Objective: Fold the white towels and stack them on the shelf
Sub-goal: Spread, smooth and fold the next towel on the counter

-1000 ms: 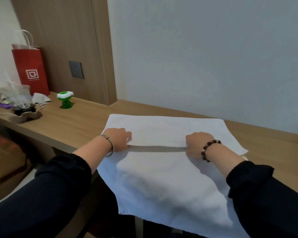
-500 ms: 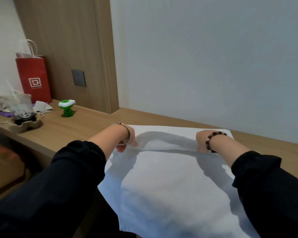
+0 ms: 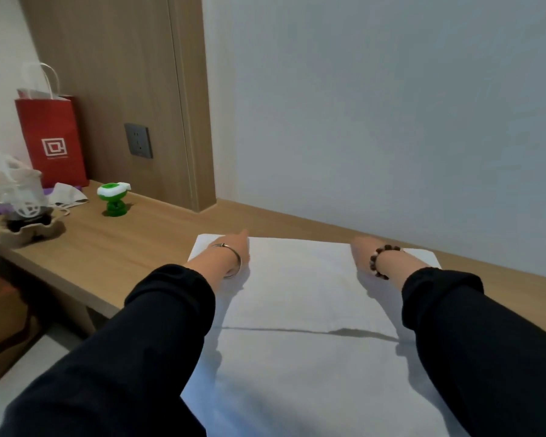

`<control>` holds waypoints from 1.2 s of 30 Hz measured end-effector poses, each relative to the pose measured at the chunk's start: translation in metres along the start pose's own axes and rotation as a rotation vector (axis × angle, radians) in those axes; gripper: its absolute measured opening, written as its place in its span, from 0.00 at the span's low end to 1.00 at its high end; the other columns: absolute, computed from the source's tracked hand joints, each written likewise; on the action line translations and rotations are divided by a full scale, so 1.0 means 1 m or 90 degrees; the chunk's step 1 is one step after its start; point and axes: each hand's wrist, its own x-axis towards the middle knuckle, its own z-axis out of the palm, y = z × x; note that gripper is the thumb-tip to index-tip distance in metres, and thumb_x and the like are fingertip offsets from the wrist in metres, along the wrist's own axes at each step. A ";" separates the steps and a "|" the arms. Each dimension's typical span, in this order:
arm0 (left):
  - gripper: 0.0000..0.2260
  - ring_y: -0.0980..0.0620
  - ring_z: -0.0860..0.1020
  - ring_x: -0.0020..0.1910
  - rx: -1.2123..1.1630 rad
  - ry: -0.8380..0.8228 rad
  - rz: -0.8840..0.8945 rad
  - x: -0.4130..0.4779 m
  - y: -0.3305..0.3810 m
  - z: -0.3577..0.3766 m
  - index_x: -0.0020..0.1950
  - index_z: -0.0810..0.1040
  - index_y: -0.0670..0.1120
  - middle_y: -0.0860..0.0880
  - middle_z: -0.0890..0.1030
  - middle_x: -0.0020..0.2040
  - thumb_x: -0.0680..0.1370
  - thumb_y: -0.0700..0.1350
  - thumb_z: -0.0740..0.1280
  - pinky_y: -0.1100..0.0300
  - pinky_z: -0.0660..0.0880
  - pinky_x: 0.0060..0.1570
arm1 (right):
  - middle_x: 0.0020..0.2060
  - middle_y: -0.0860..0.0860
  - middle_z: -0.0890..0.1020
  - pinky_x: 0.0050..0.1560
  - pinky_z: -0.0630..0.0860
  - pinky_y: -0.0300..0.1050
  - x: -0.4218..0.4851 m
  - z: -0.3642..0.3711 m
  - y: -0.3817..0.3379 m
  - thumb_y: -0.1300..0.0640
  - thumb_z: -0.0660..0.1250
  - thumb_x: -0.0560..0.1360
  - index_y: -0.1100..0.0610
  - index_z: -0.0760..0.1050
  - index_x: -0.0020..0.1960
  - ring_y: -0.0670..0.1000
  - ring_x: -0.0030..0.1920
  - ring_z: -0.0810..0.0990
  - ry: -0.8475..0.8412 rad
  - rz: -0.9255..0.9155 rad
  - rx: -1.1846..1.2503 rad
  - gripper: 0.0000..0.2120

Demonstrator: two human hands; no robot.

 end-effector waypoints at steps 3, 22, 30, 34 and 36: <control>0.22 0.42 0.75 0.60 0.011 -0.001 -0.003 0.025 -0.001 0.000 0.71 0.64 0.45 0.43 0.76 0.63 0.78 0.42 0.60 0.53 0.72 0.54 | 0.36 0.52 0.73 0.33 0.71 0.43 0.017 -0.004 0.000 0.58 0.62 0.76 0.57 0.70 0.39 0.51 0.34 0.73 -0.034 0.006 -0.037 0.07; 0.36 0.43 0.68 0.69 -0.234 0.042 0.173 0.078 0.052 -0.027 0.78 0.44 0.49 0.40 0.66 0.73 0.79 0.48 0.65 0.57 0.63 0.64 | 0.71 0.60 0.67 0.57 0.73 0.53 0.051 -0.057 0.021 0.50 0.62 0.79 0.56 0.44 0.78 0.61 0.65 0.71 0.167 0.048 0.294 0.36; 0.10 0.45 0.72 0.56 0.022 0.082 0.195 0.051 0.032 0.029 0.55 0.69 0.46 0.46 0.76 0.58 0.80 0.51 0.58 0.51 0.71 0.51 | 0.76 0.52 0.57 0.72 0.59 0.49 0.034 0.026 0.019 0.35 0.56 0.77 0.55 0.53 0.77 0.53 0.74 0.59 -0.056 -0.111 0.095 0.36; 0.07 0.46 0.71 0.52 0.226 0.154 0.191 0.061 0.031 0.031 0.56 0.68 0.46 0.45 0.75 0.53 0.78 0.43 0.59 0.54 0.71 0.44 | 0.64 0.54 0.74 0.57 0.71 0.47 0.030 0.029 0.012 0.48 0.54 0.82 0.57 0.64 0.70 0.55 0.60 0.74 0.057 -0.107 0.091 0.21; 0.16 0.45 0.71 0.51 0.296 0.147 0.236 0.068 0.032 0.031 0.64 0.63 0.46 0.44 0.74 0.53 0.77 0.43 0.60 0.54 0.71 0.43 | 0.58 0.55 0.76 0.50 0.71 0.45 0.030 0.030 0.011 0.56 0.53 0.81 0.57 0.66 0.66 0.55 0.54 0.76 0.070 -0.103 0.063 0.15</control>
